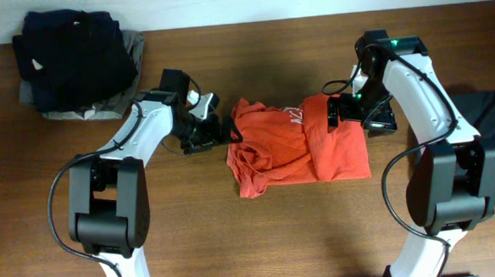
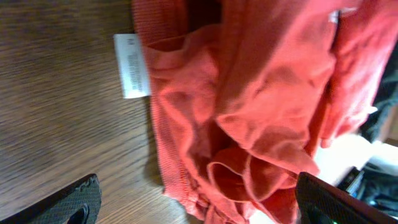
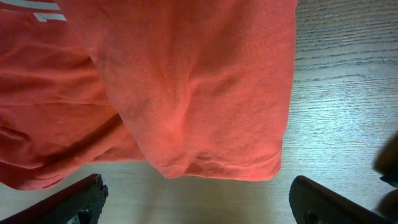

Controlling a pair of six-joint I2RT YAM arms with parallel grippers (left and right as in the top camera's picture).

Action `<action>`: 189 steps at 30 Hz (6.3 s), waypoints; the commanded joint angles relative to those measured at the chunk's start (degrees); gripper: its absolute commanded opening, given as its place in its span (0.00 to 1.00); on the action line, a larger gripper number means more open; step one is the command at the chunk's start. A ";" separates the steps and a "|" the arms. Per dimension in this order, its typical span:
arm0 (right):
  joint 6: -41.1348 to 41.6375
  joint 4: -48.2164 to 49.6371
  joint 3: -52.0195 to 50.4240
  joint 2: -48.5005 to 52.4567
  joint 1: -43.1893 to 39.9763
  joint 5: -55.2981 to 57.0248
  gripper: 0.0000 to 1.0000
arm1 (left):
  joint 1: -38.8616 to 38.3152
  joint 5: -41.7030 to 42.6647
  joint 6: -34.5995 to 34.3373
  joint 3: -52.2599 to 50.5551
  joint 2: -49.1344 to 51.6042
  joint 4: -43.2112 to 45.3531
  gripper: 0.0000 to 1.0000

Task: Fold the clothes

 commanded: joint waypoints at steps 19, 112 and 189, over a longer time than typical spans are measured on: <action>0.48 -1.20 0.76 -1.09 -0.26 0.68 0.99 | -3.30 13.35 -2.58 -0.46 7.98 5.18 0.99; 0.46 -0.55 0.72 -1.07 -0.22 0.70 0.99 | -20.98 -44.37 -6.93 34.38 7.96 -24.74 0.99; 0.66 37.53 0.76 6.75 27.39 20.85 0.04 | 11.82 -26.53 -5.49 30.49 7.96 -37.31 0.99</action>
